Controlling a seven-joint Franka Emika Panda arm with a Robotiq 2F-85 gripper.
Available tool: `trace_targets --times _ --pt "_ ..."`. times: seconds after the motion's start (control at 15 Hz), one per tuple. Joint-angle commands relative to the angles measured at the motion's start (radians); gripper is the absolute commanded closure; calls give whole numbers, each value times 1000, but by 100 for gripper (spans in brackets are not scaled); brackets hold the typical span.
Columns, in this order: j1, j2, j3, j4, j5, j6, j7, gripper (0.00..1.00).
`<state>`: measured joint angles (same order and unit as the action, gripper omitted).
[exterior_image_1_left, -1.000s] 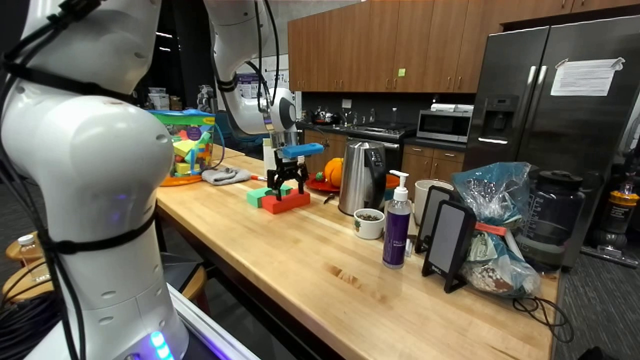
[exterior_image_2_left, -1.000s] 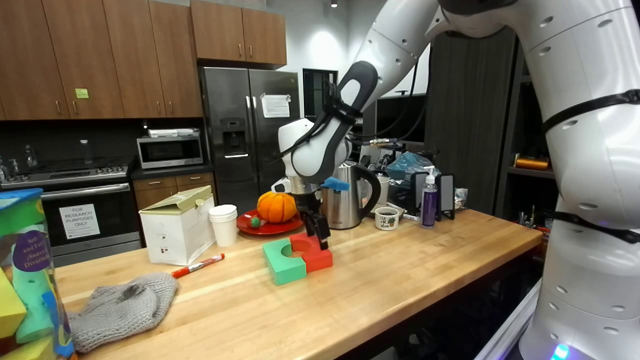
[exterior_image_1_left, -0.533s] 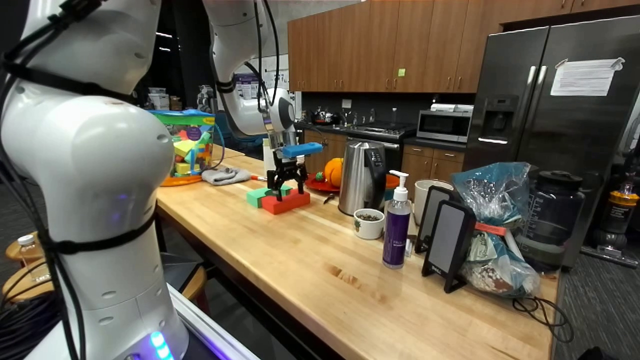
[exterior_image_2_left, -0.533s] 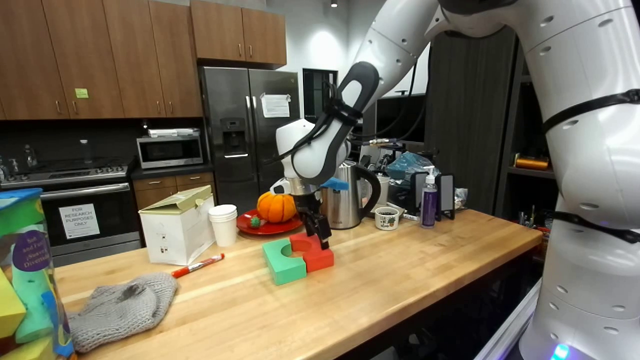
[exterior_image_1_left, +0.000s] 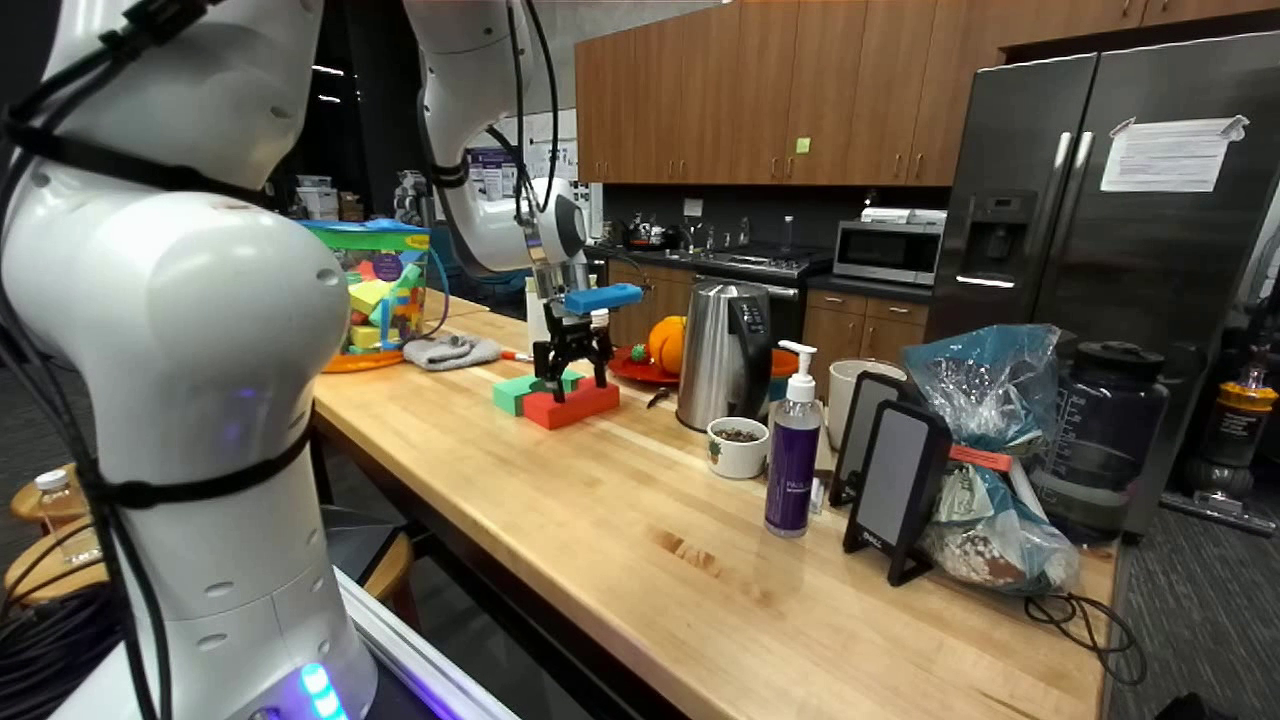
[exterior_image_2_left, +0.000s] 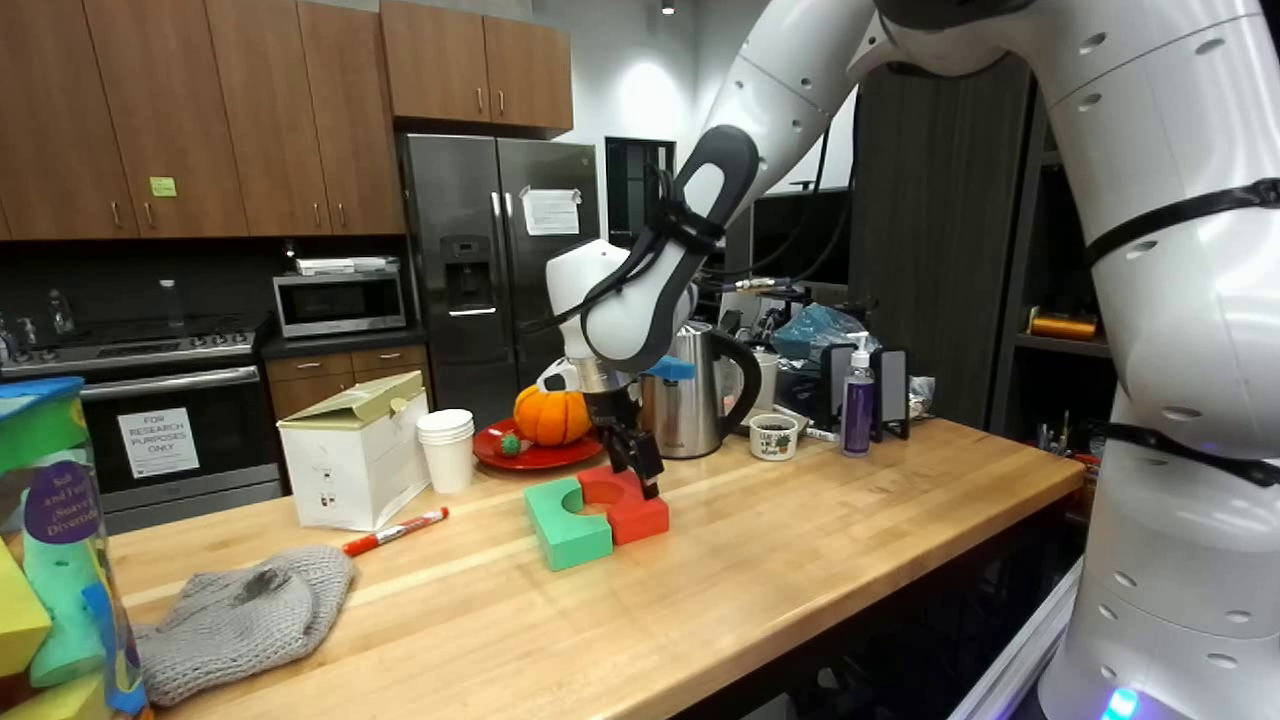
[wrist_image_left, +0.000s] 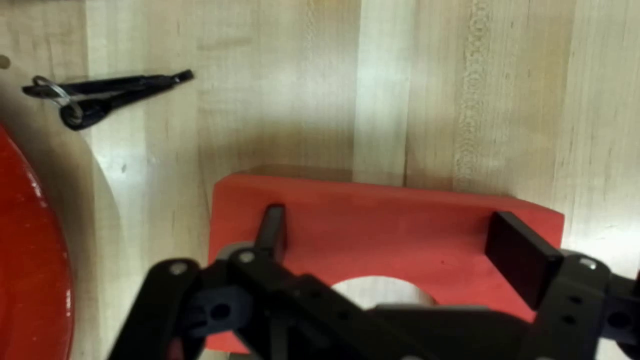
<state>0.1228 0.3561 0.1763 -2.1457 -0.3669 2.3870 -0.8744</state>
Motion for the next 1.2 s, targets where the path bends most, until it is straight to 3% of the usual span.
trace_targets --times 0.0,1.13 --pt "20 96 0 19 -25 37 8 0" --pt "64 123 13 78 -61 19 21 0"
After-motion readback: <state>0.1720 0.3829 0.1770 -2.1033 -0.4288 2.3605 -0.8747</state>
